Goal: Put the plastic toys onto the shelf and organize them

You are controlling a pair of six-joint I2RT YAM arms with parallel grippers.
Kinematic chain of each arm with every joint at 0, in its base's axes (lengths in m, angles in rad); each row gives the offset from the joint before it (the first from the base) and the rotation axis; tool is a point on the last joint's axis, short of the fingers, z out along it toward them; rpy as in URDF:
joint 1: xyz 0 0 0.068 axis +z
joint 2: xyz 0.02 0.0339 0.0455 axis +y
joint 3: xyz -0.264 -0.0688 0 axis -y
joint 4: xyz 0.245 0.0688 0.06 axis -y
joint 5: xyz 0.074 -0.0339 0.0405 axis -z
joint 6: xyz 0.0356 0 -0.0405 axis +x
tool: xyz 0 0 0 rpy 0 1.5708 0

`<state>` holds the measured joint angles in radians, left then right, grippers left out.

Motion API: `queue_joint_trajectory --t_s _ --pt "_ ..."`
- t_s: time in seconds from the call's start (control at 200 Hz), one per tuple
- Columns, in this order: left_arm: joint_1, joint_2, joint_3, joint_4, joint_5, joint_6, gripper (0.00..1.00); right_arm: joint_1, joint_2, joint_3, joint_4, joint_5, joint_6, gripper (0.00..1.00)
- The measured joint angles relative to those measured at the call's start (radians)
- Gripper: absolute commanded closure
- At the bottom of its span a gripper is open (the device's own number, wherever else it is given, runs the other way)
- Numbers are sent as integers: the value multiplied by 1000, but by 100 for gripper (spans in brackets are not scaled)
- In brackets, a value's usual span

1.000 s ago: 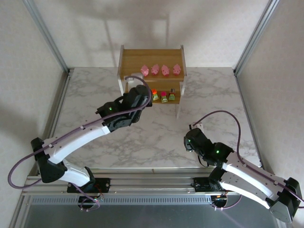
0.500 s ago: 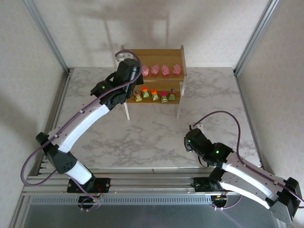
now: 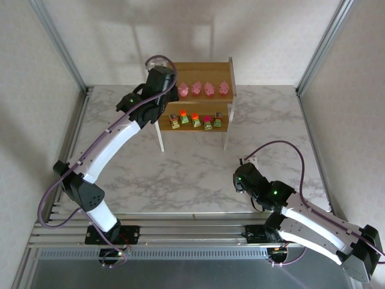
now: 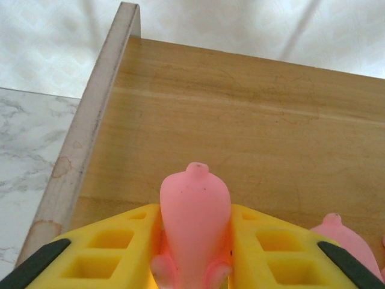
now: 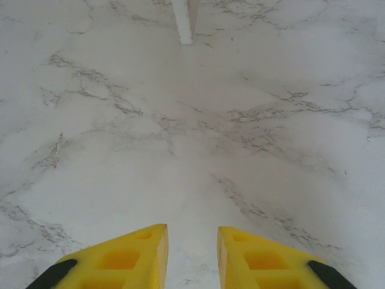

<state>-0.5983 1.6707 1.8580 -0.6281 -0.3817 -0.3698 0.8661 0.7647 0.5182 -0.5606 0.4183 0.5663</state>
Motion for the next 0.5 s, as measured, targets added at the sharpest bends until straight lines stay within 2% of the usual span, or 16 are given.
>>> queue_joint_trajectory --t_s 0.3,0.501 --pt "0 2 1 -6 11 -1 68 0 -16 -2 0 1 0 72" --pt "0 2 1 -6 19 -5 62 0 -17 -2 0 3 0 72"
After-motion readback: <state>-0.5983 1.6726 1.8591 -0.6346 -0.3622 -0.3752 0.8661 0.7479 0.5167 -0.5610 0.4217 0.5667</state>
